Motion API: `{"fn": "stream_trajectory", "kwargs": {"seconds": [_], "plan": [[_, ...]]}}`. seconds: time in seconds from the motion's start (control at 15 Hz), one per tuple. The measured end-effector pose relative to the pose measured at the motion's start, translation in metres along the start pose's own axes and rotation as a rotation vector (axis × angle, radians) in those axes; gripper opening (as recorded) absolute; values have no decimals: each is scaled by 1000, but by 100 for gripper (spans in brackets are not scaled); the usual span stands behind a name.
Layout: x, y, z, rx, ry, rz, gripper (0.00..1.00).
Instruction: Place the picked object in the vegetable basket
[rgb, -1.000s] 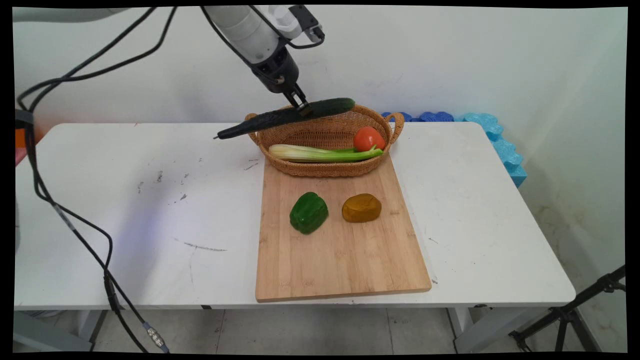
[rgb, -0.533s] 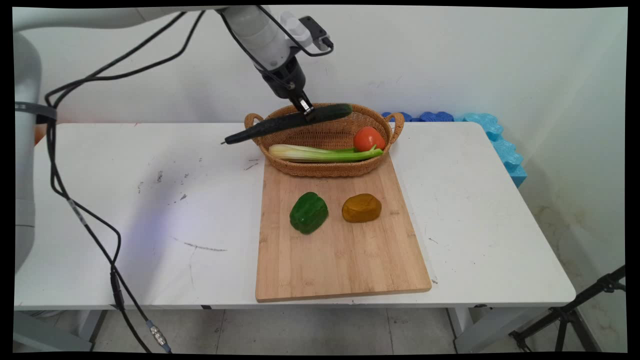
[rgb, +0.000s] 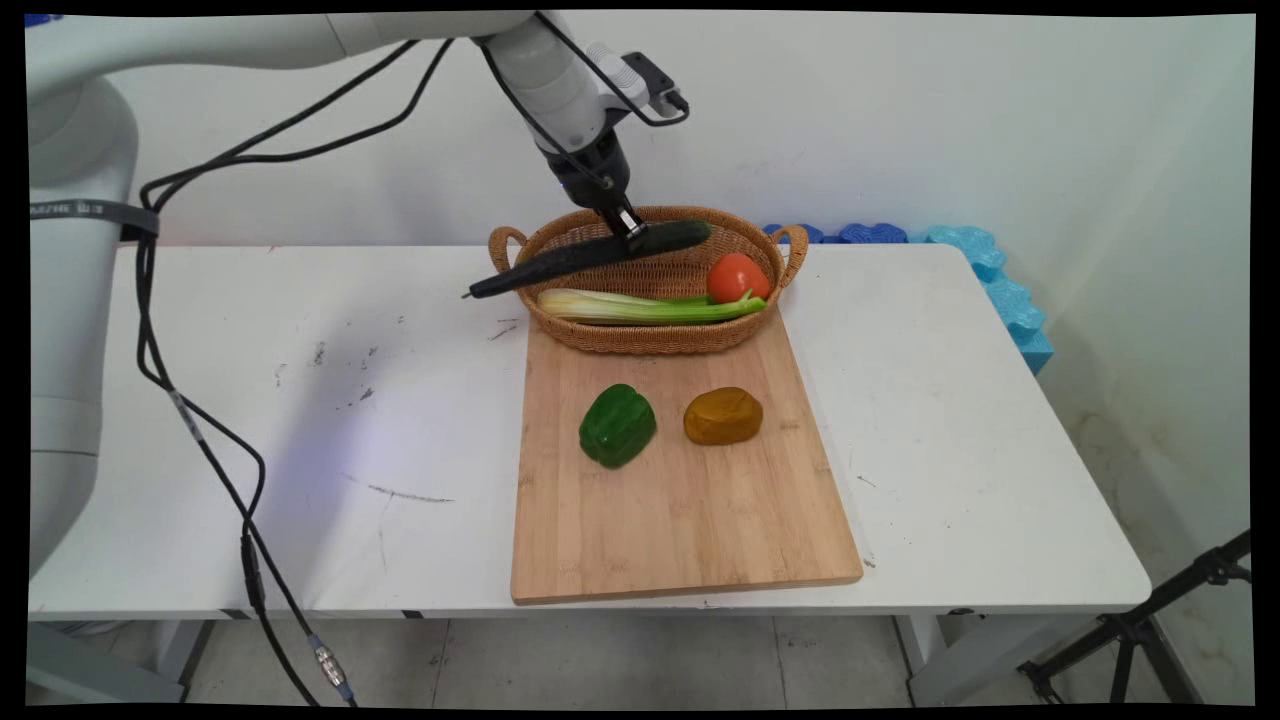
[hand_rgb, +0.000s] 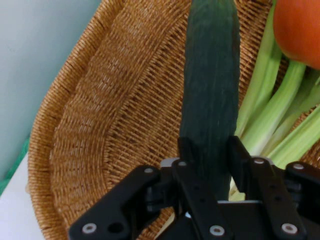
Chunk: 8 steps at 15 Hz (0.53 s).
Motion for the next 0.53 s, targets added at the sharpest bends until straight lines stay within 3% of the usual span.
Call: {"fn": "stream_trajectory", "kwargs": {"seconds": [0.13, 0.2, 0.53], "plan": [[2, 0, 4, -1, -3, -4, 0], [3, 1, 6, -1, -4, -6, 100], [11, 5, 14, -9, 9, -13, 100]]}}
